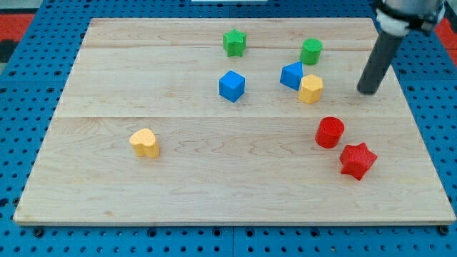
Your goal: Push the yellow hexagon into the red circle
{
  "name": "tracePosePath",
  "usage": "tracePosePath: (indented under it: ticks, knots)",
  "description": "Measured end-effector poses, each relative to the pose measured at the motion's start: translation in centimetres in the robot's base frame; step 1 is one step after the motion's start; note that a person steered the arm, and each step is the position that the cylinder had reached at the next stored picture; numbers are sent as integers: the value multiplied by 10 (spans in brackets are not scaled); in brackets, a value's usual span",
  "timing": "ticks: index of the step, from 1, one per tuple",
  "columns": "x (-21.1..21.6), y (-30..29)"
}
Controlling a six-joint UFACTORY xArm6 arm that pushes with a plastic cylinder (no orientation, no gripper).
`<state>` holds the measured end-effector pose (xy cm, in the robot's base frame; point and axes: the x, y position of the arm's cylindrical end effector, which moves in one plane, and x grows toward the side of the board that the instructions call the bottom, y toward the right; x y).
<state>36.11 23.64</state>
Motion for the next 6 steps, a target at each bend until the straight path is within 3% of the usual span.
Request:
tracePosePath:
  ticks: [1,2,3,4,5,6]
  knots:
    - [-29,-44]
    - [-27,-86]
    - [33,-95]
    - [47,-111]
    - [29,-124]
    - [63,-127]
